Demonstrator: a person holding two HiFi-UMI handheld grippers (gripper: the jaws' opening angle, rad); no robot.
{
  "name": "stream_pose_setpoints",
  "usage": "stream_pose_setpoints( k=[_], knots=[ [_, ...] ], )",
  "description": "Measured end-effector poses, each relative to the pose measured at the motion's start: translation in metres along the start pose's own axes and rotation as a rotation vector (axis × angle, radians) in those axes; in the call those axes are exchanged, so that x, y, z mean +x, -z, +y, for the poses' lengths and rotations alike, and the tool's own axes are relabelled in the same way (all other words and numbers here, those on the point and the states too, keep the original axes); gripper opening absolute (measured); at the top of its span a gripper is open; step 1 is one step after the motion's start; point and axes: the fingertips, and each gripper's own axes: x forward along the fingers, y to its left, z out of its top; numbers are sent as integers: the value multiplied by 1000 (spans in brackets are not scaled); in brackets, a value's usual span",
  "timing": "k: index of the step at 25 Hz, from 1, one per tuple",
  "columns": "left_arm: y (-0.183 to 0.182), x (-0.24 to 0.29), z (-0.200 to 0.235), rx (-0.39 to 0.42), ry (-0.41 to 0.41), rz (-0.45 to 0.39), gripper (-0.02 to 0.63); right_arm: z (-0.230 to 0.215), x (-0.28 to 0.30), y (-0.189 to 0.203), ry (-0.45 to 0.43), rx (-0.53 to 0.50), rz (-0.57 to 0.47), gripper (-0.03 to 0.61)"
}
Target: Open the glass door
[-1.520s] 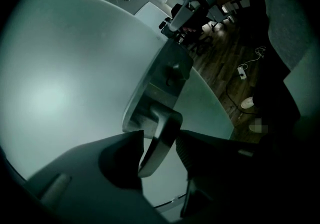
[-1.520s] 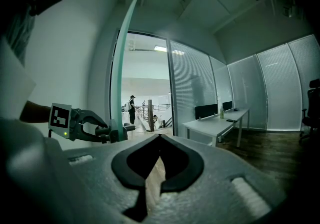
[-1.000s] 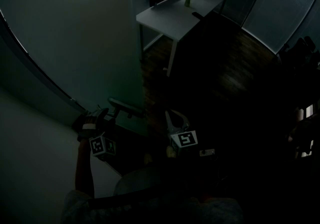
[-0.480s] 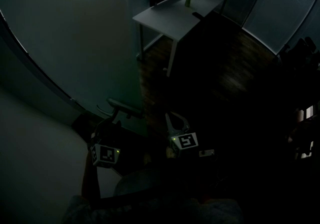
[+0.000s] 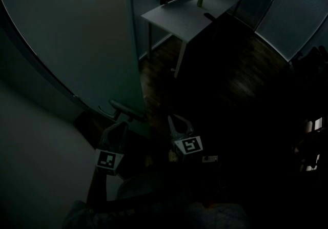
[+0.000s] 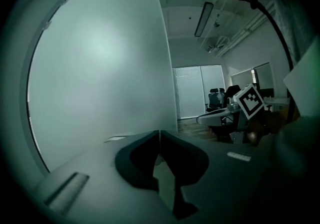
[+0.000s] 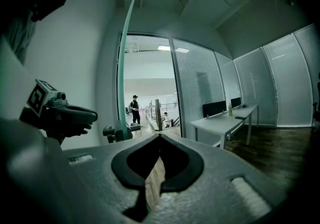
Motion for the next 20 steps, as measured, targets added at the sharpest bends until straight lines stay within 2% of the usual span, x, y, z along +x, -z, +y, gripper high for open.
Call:
stream_pose_setpoints(
  k=[1, 12, 15, 20],
  knots=[
    [-2, 1, 0, -16, -10, -7, 4, 0, 0, -1, -13, -1, 1, 3],
    [-24, 13, -17, -74, -101, -57, 3, -4, 10, -17, -154, -25, 0, 2],
    [-28, 17, -25, -61, -104, -46, 3, -6, 11, -25, -191, -29, -6, 2],
    [-25, 22, -33, -105, -110, -57, 2, -6, 16, -26, -250, -24, -6, 2]
  ],
)
